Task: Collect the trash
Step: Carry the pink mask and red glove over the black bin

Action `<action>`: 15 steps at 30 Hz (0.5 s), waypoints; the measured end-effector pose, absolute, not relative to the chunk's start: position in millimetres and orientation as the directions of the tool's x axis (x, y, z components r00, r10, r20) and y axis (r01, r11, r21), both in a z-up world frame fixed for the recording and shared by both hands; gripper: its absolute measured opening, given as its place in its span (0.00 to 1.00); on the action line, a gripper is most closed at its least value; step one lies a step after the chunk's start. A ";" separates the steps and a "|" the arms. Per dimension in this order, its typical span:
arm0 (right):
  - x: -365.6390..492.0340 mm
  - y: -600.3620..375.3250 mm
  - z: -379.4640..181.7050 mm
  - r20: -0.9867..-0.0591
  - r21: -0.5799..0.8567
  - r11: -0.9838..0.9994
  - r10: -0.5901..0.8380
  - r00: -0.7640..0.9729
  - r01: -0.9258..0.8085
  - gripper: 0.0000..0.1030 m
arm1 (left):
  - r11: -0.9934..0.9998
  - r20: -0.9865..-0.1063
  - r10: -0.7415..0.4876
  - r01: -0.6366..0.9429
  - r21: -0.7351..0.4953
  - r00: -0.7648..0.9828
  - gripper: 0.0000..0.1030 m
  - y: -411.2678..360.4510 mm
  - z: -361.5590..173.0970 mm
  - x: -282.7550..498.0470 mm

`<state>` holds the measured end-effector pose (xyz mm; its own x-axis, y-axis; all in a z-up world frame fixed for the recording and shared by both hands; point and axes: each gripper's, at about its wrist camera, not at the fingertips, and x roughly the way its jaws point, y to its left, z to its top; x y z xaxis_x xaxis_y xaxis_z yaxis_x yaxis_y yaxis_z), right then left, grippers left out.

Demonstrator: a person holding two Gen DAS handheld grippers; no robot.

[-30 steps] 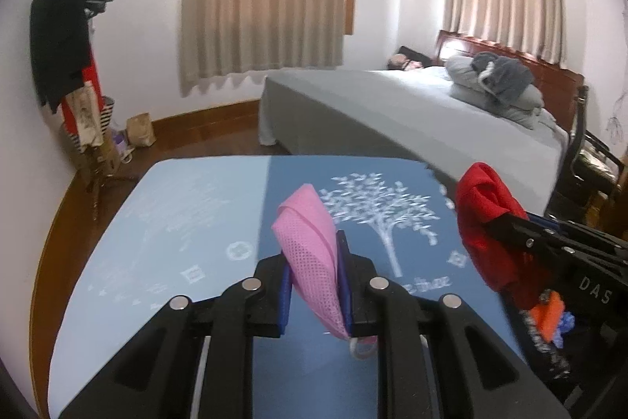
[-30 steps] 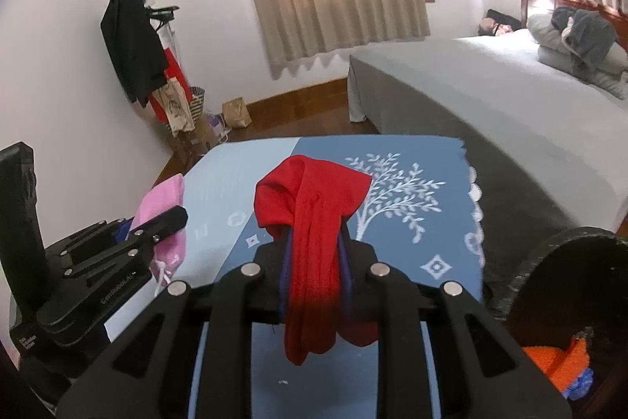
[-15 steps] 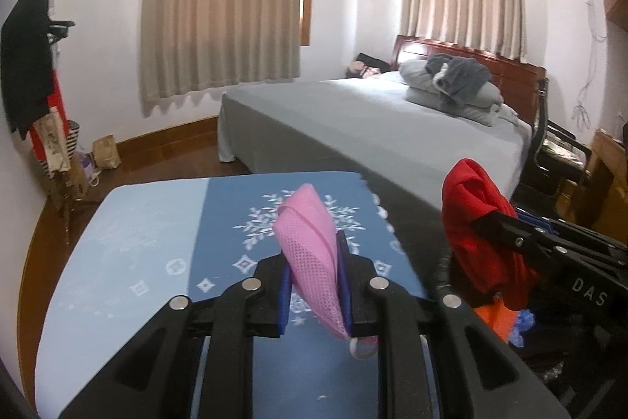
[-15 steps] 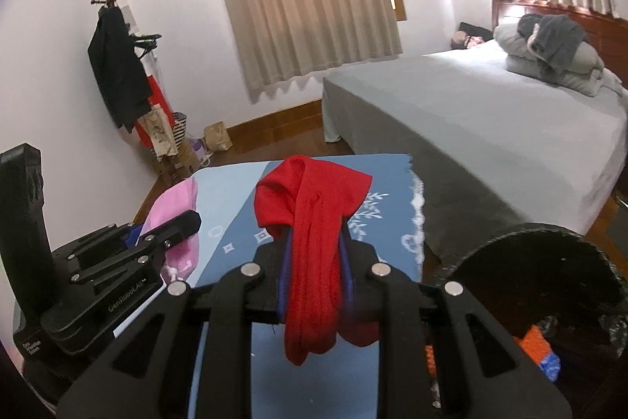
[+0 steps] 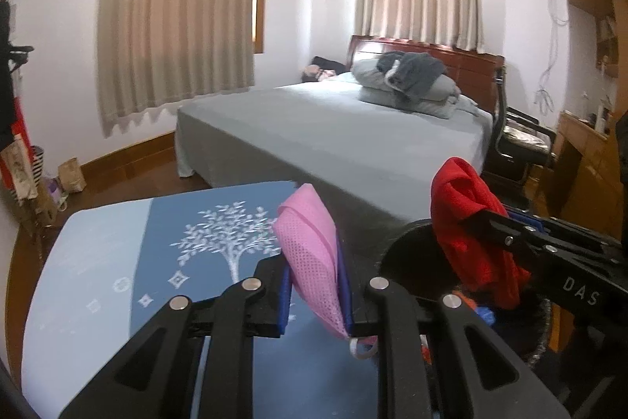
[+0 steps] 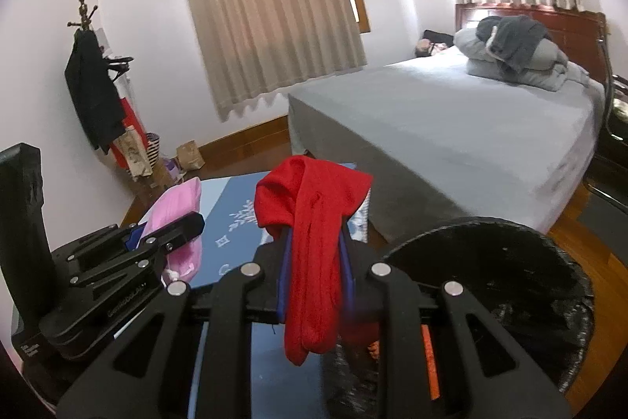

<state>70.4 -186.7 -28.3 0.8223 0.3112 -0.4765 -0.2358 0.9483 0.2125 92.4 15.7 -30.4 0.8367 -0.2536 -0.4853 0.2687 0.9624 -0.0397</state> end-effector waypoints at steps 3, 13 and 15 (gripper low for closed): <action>65.7 -201.3 -28.2 -0.472 0.211 0.955 0.288 0.833 -0.210 0.21 | 0.953 -0.482 -0.280 0.300 -0.036 0.831 0.19 -3.1 -28.6 91.6; 49.0 -245.8 -31.3 -0.465 0.212 0.969 0.211 0.860 -0.123 0.21 | 0.918 -0.469 -0.360 0.397 -0.023 0.806 0.19 -54.2 -26.5 87.2; 46.4 -252.0 -32.3 -0.466 0.211 0.971 0.198 0.862 -0.109 0.21 | 0.911 -0.467 -0.373 0.413 -0.020 0.802 0.19 -64.3 -26.0 86.1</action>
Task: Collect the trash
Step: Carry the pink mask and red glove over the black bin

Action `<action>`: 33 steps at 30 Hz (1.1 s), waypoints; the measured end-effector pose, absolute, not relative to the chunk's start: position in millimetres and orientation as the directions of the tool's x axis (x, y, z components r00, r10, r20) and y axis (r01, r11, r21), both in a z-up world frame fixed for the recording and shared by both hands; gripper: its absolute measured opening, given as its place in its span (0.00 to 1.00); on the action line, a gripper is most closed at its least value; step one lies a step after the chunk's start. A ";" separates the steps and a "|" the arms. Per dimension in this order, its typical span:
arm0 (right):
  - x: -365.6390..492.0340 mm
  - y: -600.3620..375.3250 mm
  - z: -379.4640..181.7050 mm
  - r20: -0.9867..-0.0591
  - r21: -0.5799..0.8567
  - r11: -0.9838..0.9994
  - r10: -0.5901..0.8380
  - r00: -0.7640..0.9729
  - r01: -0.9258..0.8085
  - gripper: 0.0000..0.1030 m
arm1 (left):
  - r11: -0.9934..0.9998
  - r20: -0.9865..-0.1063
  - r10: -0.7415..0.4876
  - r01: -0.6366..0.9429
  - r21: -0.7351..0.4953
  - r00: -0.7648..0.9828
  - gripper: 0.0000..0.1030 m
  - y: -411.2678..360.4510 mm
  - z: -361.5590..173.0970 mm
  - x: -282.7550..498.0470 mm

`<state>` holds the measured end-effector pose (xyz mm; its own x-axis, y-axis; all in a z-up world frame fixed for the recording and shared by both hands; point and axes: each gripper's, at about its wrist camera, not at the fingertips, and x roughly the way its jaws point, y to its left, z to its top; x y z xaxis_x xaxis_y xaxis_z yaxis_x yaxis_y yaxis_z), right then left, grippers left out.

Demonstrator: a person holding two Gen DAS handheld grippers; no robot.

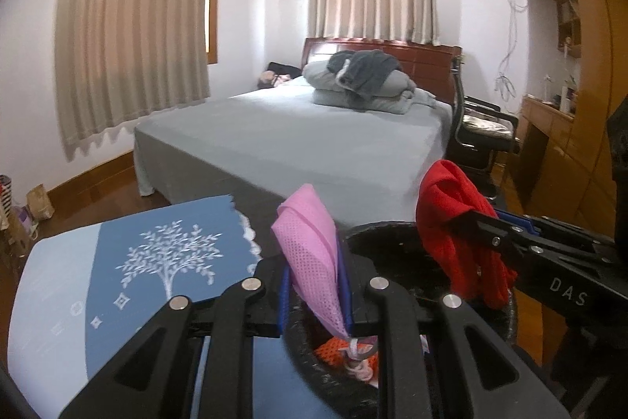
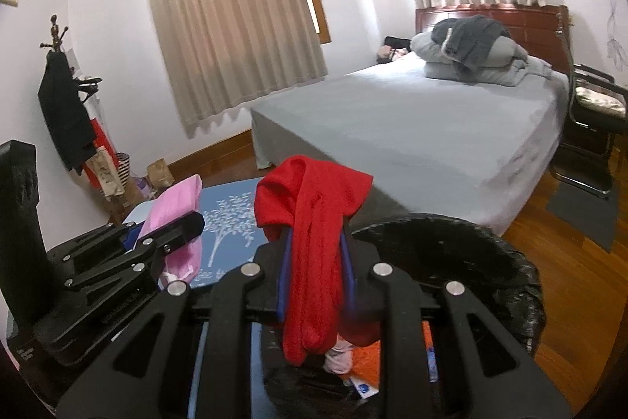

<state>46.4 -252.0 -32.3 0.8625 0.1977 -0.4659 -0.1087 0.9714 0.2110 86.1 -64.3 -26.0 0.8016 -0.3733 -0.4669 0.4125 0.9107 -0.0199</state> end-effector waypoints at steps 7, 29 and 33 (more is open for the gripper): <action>38.3 -275.0 -37.9 -0.475 0.208 0.977 0.147 0.868 -0.051 0.21 | 0.889 -0.467 -0.411 0.458 -0.014 0.783 0.19 -89.7 -27.8 85.9; 30.4 -326.1 -68.5 -0.528 0.189 0.979 0.035 0.849 0.078 0.21 | 0.831 -0.493 -0.490 0.556 -0.014 0.719 0.20 -148.4 -49.0 92.9; 36.7 -333.6 -75.0 -0.540 0.196 0.977 0.033 0.841 0.087 0.21 | 0.831 -0.505 -0.485 0.556 -0.013 0.714 0.20 -152.7 -55.7 99.8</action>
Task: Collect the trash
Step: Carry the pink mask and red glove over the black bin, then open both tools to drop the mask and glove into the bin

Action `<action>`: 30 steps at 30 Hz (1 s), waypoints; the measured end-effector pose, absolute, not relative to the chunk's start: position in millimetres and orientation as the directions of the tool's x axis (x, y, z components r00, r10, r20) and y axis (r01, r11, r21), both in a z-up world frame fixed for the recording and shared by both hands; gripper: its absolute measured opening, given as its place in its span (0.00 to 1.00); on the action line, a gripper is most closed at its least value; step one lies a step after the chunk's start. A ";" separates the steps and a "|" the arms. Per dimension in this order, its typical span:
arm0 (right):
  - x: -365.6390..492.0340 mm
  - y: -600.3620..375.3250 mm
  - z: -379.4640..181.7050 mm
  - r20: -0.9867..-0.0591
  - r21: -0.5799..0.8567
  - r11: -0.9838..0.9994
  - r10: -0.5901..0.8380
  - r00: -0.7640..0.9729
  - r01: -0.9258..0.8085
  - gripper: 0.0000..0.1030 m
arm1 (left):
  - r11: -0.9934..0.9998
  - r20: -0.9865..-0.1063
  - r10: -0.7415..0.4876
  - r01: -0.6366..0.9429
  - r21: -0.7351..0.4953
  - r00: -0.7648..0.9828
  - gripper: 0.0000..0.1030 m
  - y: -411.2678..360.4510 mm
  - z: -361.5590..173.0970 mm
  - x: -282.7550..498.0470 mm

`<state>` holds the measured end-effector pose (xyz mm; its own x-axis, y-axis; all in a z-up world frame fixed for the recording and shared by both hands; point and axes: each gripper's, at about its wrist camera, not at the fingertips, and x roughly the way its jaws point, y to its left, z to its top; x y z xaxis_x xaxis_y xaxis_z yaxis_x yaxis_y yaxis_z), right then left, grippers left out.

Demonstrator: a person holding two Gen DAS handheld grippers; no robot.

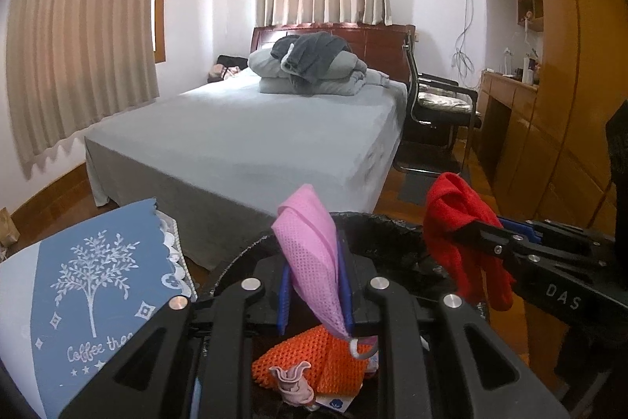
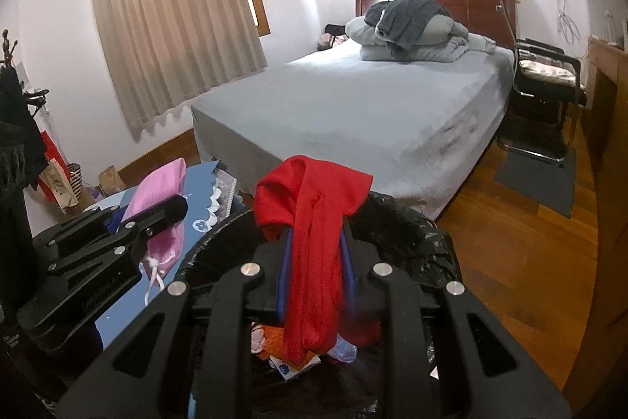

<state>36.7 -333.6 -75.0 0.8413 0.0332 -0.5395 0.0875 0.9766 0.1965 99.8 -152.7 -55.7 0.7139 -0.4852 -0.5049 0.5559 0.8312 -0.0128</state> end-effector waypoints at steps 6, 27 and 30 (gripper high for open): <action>47.1 -340.6 -84.3 -0.554 0.196 0.976 0.028 0.832 0.097 0.21 | 0.831 -0.527 -0.479 0.557 -0.012 0.702 0.20 -160.4 -67.4 110.3; 84.4 -349.2 -117.8 -0.611 0.174 0.979 0.023 0.791 0.106 0.34 | 0.830 -0.587 -0.469 0.556 -0.039 0.660 0.29 -166.3 -105.3 146.7; 86.3 -350.5 -119.7 -0.616 0.168 0.979 0.013 0.788 0.115 0.43 | 0.831 -0.592 -0.468 0.555 -0.042 0.656 0.34 -164.5 -106.9 150.8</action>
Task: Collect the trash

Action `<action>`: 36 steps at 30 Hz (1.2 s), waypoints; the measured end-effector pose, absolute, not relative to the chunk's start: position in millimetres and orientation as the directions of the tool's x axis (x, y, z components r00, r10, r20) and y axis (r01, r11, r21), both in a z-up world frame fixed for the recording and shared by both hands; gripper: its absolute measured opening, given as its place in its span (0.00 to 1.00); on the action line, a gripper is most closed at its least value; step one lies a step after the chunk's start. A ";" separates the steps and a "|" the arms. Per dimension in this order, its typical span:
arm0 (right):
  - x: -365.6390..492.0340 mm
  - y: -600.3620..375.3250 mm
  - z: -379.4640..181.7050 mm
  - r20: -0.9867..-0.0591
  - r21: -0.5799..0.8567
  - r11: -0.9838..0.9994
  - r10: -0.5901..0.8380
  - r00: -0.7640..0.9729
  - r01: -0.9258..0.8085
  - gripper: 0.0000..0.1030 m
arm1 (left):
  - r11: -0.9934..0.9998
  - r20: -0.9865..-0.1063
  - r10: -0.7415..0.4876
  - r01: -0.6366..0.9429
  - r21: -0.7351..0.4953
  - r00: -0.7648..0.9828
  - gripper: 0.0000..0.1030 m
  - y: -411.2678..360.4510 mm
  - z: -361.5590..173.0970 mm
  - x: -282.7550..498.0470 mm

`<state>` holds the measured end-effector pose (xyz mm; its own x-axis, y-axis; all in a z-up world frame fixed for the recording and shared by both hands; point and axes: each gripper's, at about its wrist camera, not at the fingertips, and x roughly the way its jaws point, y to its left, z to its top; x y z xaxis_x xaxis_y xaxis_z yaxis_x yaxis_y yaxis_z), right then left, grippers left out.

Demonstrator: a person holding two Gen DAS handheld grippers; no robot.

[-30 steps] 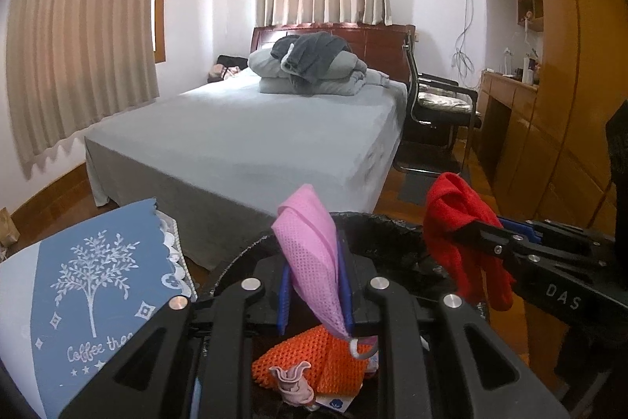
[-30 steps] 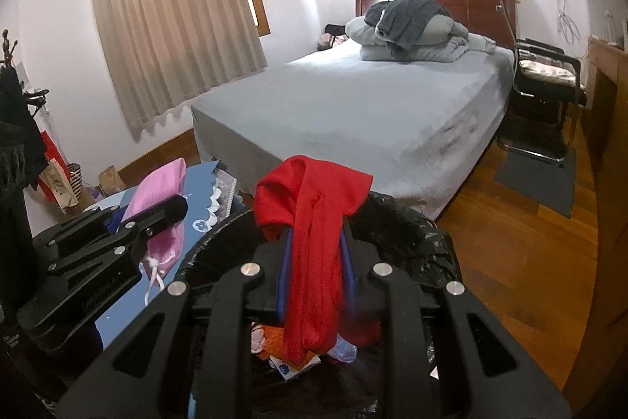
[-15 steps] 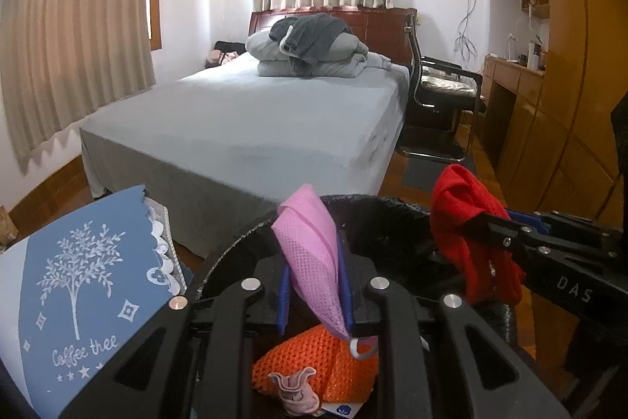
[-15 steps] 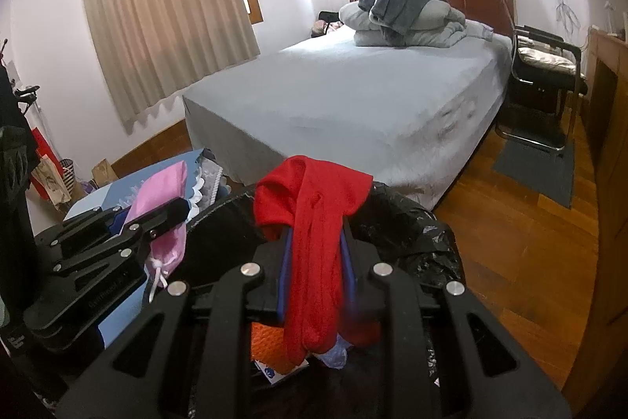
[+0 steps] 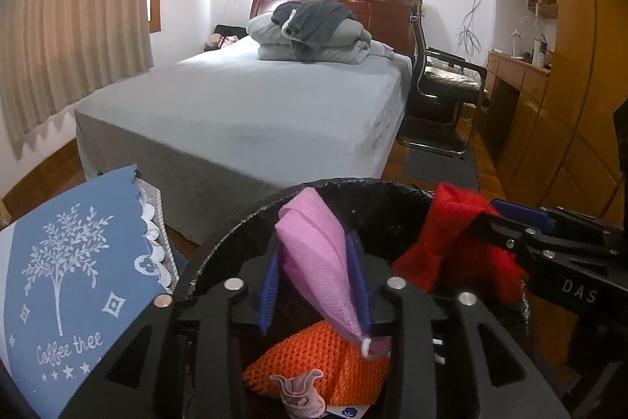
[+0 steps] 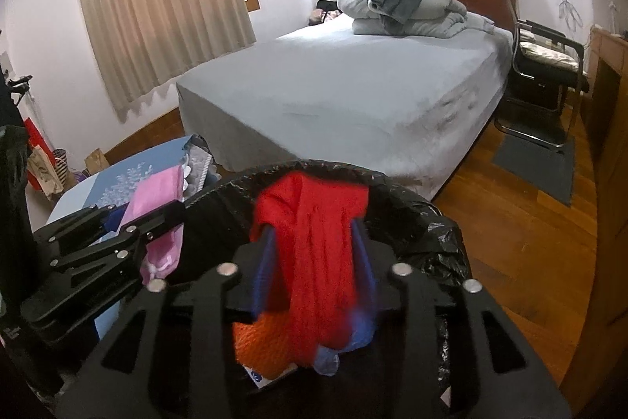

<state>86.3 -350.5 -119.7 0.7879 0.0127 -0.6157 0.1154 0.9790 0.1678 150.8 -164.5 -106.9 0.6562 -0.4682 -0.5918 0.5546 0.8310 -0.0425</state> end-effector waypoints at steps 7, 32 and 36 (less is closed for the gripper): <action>80.0 -352.7 -115.3 -0.594 0.155 0.978 -0.022 0.804 0.141 0.72 | 0.836 -0.589 -0.475 0.545 -0.069 0.654 0.56 -155.9 -103.9 154.4; 50.3 -347.9 -83.4 -0.545 0.170 0.972 -0.044 0.838 0.161 0.93 | 0.891 -0.540 -0.404 0.452 -0.050 0.738 0.90 -106.2 -74.9 132.9; 45.7 -340.1 -75.0 -0.536 0.181 0.972 -0.029 0.844 0.148 0.95 | 0.905 -0.533 -0.376 0.423 -0.038 0.758 0.93 -95.5 -66.7 124.1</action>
<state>45.7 -340.1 -75.0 0.8438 -0.0287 -0.5358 0.1479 0.9723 0.1809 124.1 -95.5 -66.7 0.7579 -0.3761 -0.5330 0.4228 0.9054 -0.0378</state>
